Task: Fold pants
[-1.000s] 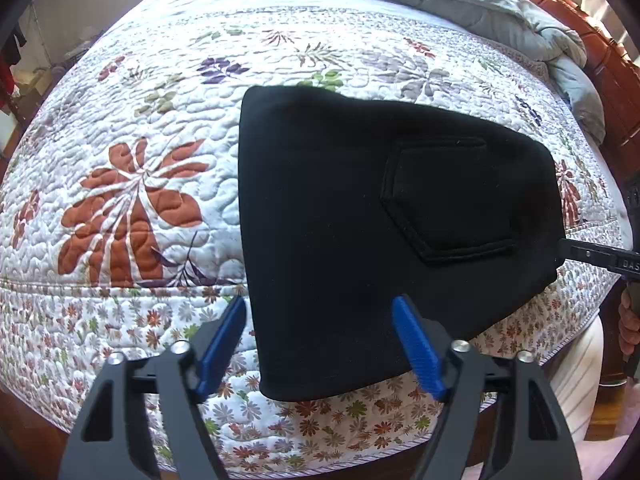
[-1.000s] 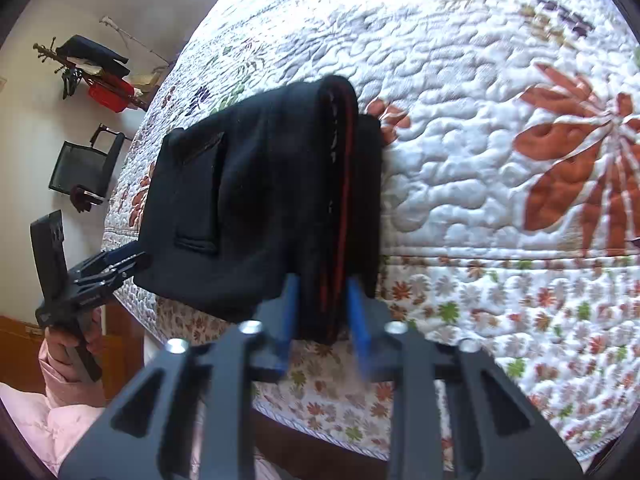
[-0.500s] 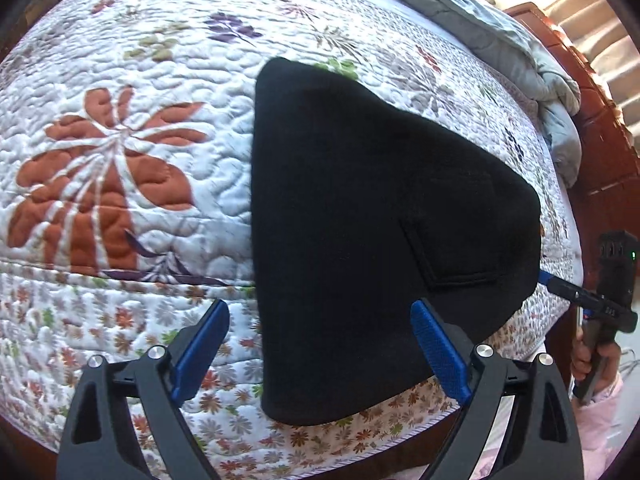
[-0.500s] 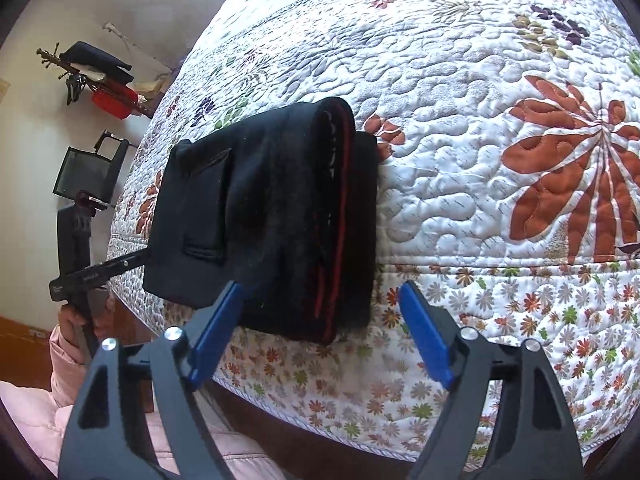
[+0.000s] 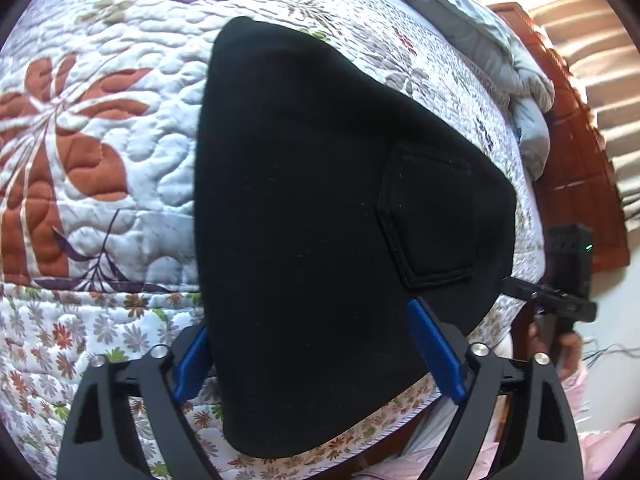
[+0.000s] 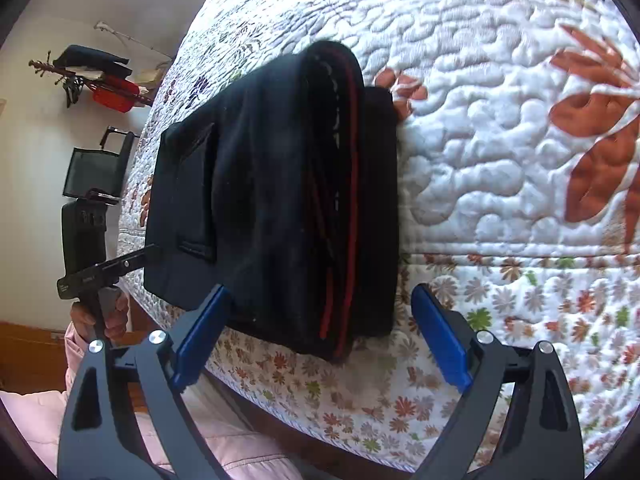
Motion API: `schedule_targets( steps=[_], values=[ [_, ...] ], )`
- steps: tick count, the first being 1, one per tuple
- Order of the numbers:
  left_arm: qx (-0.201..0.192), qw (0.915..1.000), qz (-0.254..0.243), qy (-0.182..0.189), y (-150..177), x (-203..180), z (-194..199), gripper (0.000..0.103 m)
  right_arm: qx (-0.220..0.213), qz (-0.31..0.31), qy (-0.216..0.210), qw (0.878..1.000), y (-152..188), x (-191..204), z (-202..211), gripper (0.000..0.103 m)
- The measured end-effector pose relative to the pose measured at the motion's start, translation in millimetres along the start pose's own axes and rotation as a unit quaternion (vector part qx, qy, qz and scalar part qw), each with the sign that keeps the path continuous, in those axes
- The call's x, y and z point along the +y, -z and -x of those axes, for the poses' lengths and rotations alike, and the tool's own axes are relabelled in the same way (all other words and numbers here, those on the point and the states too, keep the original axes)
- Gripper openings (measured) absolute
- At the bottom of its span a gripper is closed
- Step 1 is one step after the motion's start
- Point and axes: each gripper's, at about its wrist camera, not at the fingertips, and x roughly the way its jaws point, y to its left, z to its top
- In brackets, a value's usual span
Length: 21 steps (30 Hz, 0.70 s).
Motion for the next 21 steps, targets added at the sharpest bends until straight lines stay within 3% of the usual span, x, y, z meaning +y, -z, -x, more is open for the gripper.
schedule_targets(
  steps=[3,8,14,17,19,20,21],
  values=[
    [0.003,0.9999,0.011,0.011,-2.0,7.0,2.9,0.076,0.002,-0.013,0.001,1.0,-0.3,-7.2,-4.1,0.092],
    [0.012,0.9974,0.039,0.059,-8.1,23.3,-4.8,0.075,0.013,-0.034,-0.028,0.999,-7.2,-18.1,-10.2,0.092],
    [0.019,0.9964,0.032,0.076,-13.4,29.9,-9.2,0.074,0.019,-0.038,-0.046,0.998,-15.9,-23.1,-18.9,0.095],
    [0.015,0.996,0.043,0.077,-11.6,34.7,-3.0,0.058,0.024,-0.024,-0.039,0.999,-18.9,-19.0,-22.8,0.094],
    [0.011,0.9959,0.046,0.077,-9.1,39.8,1.4,0.05,0.023,-0.014,-0.037,0.999,-19.2,-16.9,-23.3,0.086],
    [0.011,0.9958,0.049,0.077,-9.1,41.0,0.9,0.047,0.021,-0.011,-0.04,0.999,-18.9,-16.4,-22.7,0.067],
    [0.009,0.9954,0.053,0.079,-6.9,42.5,2.4,0.046,0.019,-0.011,-0.048,0.999,-18.8,-16.9,-23.0,0.066]
  ],
)
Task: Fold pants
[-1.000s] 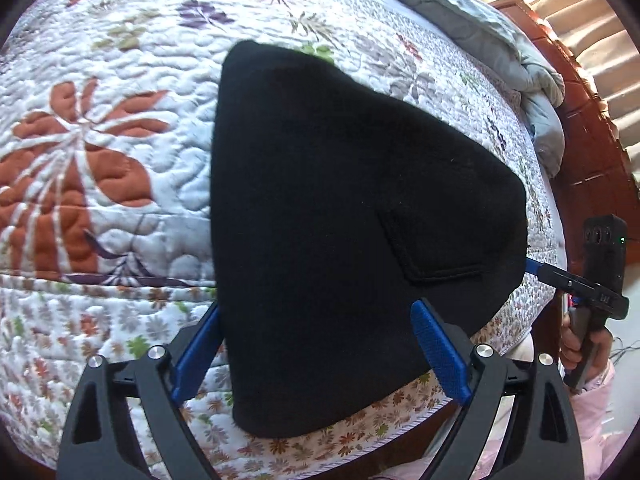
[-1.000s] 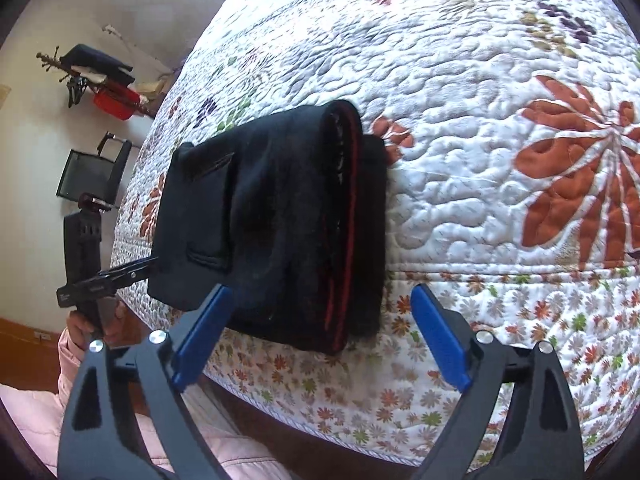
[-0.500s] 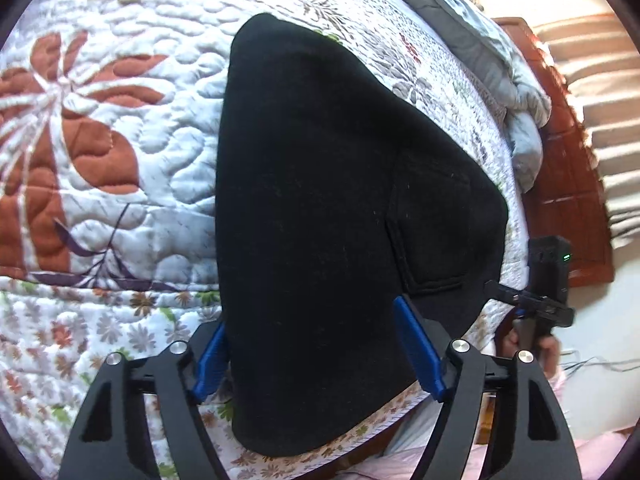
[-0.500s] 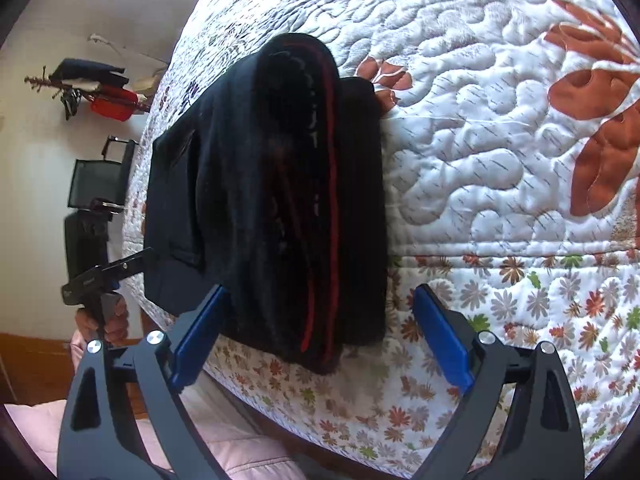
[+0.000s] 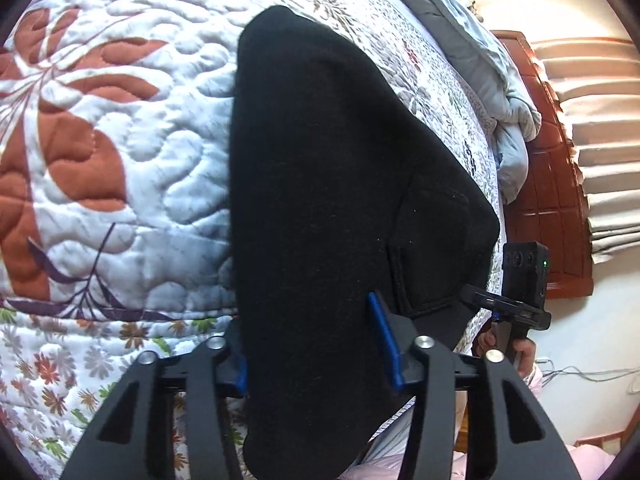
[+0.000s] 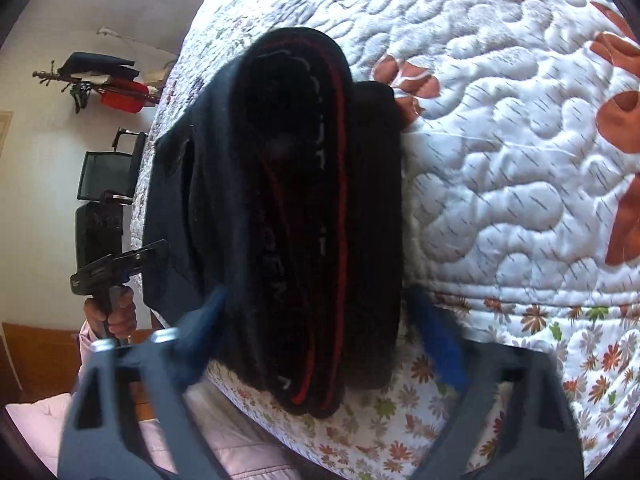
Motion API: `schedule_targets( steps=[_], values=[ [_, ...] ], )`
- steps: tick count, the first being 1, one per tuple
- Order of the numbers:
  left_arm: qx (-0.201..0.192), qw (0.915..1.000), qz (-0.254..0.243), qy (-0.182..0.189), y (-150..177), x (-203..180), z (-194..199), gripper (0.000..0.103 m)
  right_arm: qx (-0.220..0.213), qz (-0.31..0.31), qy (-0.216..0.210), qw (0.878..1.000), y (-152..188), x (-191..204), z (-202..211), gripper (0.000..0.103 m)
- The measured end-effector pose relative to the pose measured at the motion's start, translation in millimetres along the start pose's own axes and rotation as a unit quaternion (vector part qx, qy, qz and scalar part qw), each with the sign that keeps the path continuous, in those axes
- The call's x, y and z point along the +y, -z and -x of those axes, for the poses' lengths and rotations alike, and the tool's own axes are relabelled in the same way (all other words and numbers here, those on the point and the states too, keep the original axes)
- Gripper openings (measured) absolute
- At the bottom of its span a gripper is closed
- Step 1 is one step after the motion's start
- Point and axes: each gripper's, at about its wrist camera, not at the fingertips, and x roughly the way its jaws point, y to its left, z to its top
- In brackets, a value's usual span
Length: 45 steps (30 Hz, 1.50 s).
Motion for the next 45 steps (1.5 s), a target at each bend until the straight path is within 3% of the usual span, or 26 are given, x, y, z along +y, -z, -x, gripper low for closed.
schedule_targets(
  steps=[4,8,14,22,30,35,39,41,45],
  values=[
    [-0.007,0.9998,-0.015,-0.007,4.5,-8.7,5.0,0.032,-0.01,0.01,-0.004,1.0,4.9,3.6,5.4,0.051],
    [-0.019,0.9989,-0.031,-0.029,5.8,-23.0,6.1,0.029,-0.03,0.017,-0.003,0.999,9.5,11.6,13.5,0.036],
    [-0.045,0.9971,-0.053,-0.031,14.6,-42.8,20.2,0.027,-0.06,0.039,-0.004,0.997,20.9,31.6,35.2,0.03],
    [-0.085,0.9924,-0.088,-0.014,-0.9,-92.6,32.1,0.027,-0.092,0.077,0.019,0.993,14.6,54.1,80.1,0.029],
    [-0.126,0.985,-0.115,-0.022,-68.2,-131.9,22.4,0.027,-0.139,0.101,0.051,0.984,-58.8,50.5,119.5,0.029],
    [-0.124,0.9843,-0.118,-0.044,-107.8,-124.5,-2.8,0.028,-0.131,0.083,0.062,0.986,-111.1,22.8,98.8,0.029],
    [-0.093,0.9878,-0.102,-0.071,-125.5,-97.4,-37.8,0.028,-0.1,0.058,0.06,0.992,-127.3,-16.0,67.9,0.03],
    [-0.084,0.9882,-0.1,-0.08,-125.4,-85.7,-49.4,0.033,-0.09,0.046,0.054,0.993,-126.8,-35.8,55.2,0.037],
    [-0.087,0.9902,-0.092,-0.059,-119.0,-67.1,-57.9,0.042,-0.091,0.031,0.016,0.995,-114.4,-67.4,45.7,0.052]
  ],
)
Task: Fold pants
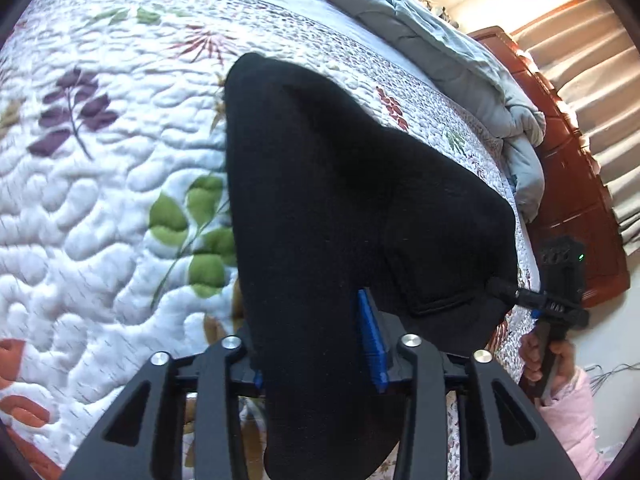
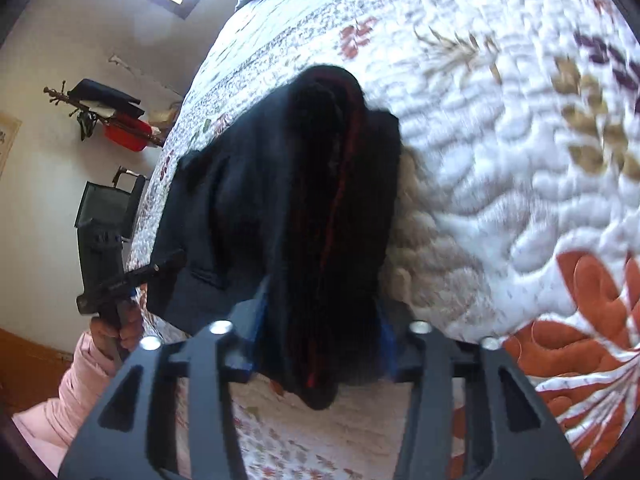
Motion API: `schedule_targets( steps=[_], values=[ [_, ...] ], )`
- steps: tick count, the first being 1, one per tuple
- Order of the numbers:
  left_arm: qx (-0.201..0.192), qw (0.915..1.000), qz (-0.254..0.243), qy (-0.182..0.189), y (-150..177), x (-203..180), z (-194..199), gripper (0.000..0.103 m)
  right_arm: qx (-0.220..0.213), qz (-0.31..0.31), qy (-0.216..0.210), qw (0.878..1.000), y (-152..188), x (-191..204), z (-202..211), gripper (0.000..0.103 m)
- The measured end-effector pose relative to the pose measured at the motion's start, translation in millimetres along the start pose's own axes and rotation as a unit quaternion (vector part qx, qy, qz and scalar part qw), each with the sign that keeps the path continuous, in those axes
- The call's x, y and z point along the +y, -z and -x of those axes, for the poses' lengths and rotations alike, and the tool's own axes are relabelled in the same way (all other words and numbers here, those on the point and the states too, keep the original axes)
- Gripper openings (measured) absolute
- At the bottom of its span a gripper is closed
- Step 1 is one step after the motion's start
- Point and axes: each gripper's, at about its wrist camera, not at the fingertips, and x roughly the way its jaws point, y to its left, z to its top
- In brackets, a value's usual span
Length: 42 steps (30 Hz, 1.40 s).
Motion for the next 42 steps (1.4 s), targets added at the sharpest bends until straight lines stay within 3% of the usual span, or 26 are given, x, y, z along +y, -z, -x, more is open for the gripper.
schedule_targets(
  steps=[4,8,10,13,16,19,21,25,31,34,36,37,38,40,42],
  values=[
    [-0.015,0.9994,-0.019,-0.025,9.2,-5.8,11.4,0.048,-0.017,-0.014,-0.025,0.999,11.6,-6.5,8.0,0.059],
    [-0.035,0.9967,-0.026,-0.069,23.9,-8.5,41.0,0.051,-0.049,-0.002,0.022,0.999,21.1,5.2,37.4,0.065],
    [-0.053,0.9938,-0.031,-0.093,34.6,-15.2,58.2,0.051,-0.07,0.029,0.063,0.995,28.9,23.3,56.0,0.058],
    [-0.084,0.9879,-0.039,-0.124,44.5,-31.8,75.4,0.05,-0.085,0.063,0.062,0.992,35.2,55.4,71.0,0.057],
    [-0.108,0.9883,-0.045,-0.098,47.3,-51.5,88.5,0.05,-0.083,0.091,0.043,0.991,33.1,81.8,70.9,0.057],
    [-0.087,0.9922,-0.06,-0.066,42.0,-69.4,78.7,0.051,-0.064,0.1,0.061,0.991,21.7,97.8,56.9,0.053],
    [-0.062,0.9931,-0.068,-0.074,39.3,-72.3,62.4,0.05,-0.041,0.084,0.079,0.992,19.5,94.8,40.0,0.051],
    [-0.013,0.9973,-0.024,-0.069,37.6,-49.2,29.9,0.048,-0.023,0.044,0.08,0.996,21.4,77.2,22.1,0.043],
    [-0.012,0.9955,-0.05,-0.08,46.2,-47.6,19.0,0.047,-0.028,0.02,0.071,0.997,25.8,57.5,5.5,0.042],
    [-0.019,0.9962,-0.039,-0.075,49.5,-48.6,25.6,0.047,-0.038,0.012,0.066,0.997,27.5,58.4,8.5,0.043],
    [-0.021,0.9967,-0.024,-0.074,50.6,-50.4,33.7,0.054,-0.054,0.009,0.052,0.997,33.6,63.2,18.3,0.056],
    [-0.024,0.9966,-0.017,-0.077,52.3,-52.3,39.6,0.062,-0.06,0.006,0.043,0.997,35.2,66.7,23.2,0.079],
    [-0.03,0.9955,-0.015,-0.089,54.6,-54.6,46.0,0.071,-0.068,0.004,0.041,0.997,40.3,72.5,30.2,0.095],
    [-0.038,0.9901,-0.02,-0.133,59.5,-59.0,54.5,0.082,-0.083,0.015,0.068,0.994,50.9,84.7,41.2,0.095],
    [-0.047,0.9813,-0.04,-0.182,67.9,-68.5,62.3,0.085,-0.086,0.027,0.105,0.99,61.5,96.9,46.9,0.098]
  ],
)
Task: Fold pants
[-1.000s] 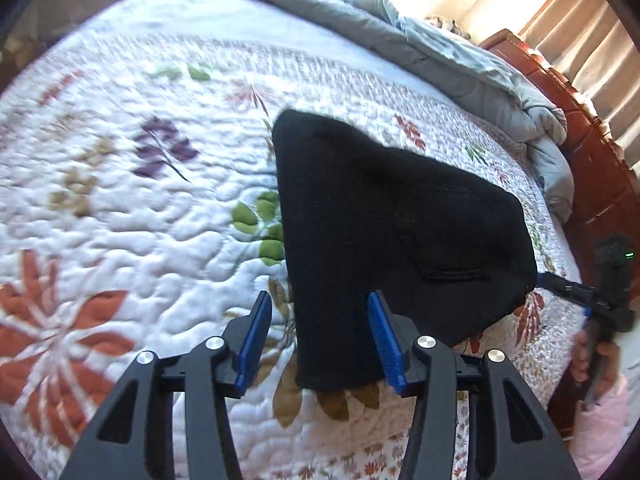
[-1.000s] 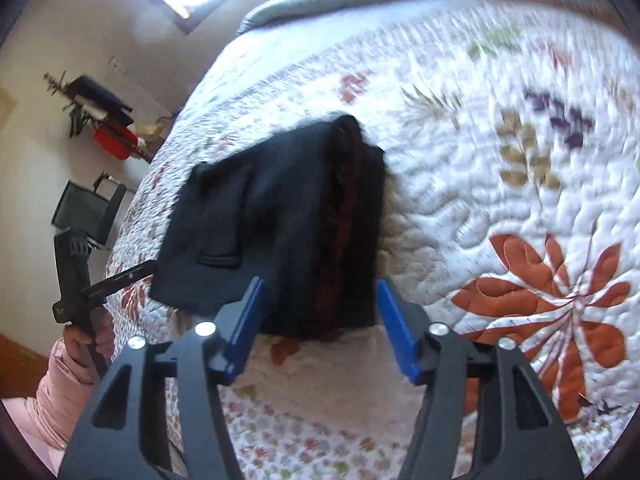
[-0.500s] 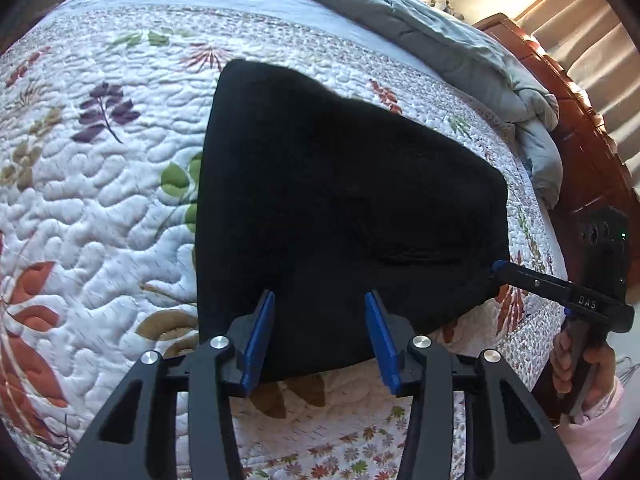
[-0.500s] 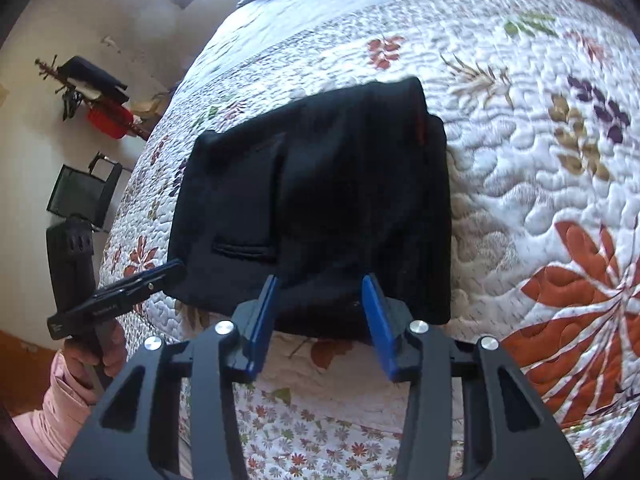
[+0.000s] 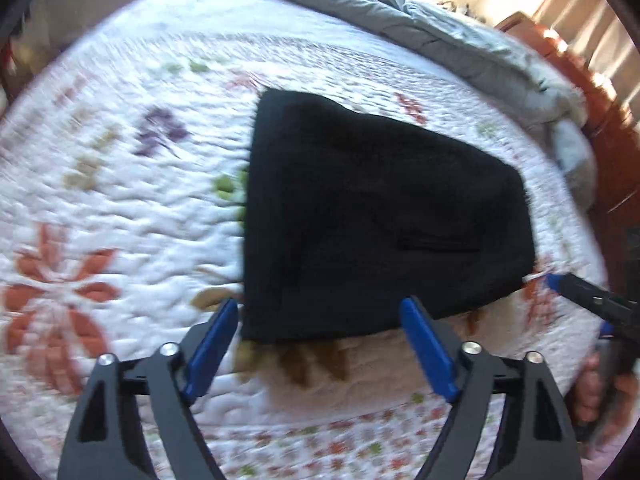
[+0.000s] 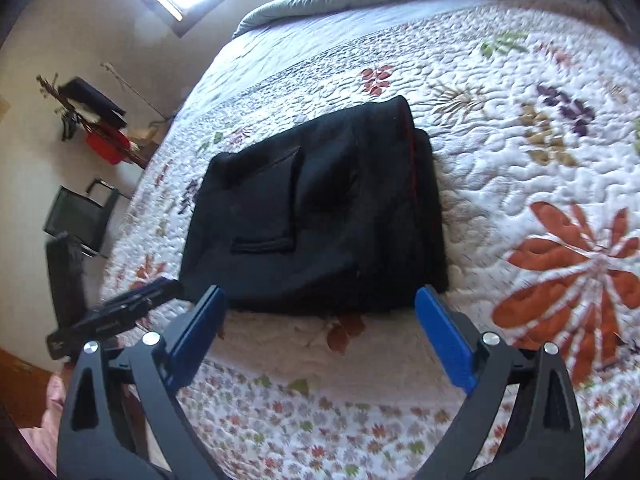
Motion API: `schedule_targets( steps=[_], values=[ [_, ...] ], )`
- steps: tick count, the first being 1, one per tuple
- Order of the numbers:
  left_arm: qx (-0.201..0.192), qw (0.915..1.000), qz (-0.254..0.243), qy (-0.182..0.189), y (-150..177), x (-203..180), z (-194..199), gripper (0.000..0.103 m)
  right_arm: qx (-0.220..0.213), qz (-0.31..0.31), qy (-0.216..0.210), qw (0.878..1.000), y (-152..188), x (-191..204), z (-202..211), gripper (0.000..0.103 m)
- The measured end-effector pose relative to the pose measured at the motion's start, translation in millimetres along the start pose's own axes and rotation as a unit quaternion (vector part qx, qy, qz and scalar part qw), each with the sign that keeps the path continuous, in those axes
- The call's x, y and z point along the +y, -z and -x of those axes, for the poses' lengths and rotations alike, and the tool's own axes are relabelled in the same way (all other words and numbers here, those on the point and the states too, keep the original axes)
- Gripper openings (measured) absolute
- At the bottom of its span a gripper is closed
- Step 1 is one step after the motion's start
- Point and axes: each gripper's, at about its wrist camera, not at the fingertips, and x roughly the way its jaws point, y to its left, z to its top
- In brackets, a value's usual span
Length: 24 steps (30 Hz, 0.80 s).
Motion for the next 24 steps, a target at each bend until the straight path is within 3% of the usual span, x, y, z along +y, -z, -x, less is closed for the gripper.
schedule_targets(
  steps=[9,24],
  values=[
    [-0.002,0.999,0.008,-0.044,25.9,11.0,27.2,0.091,0.02,0.008,0.113,0.993,32.5,18.6,7.7,0.1],
    [-0.007,0.997,-0.01,-0.077,36.0,2.6,53.3,0.092,0.03,0.015,0.116,0.993,46.4,45.6,10.4,0.1]
  ],
)
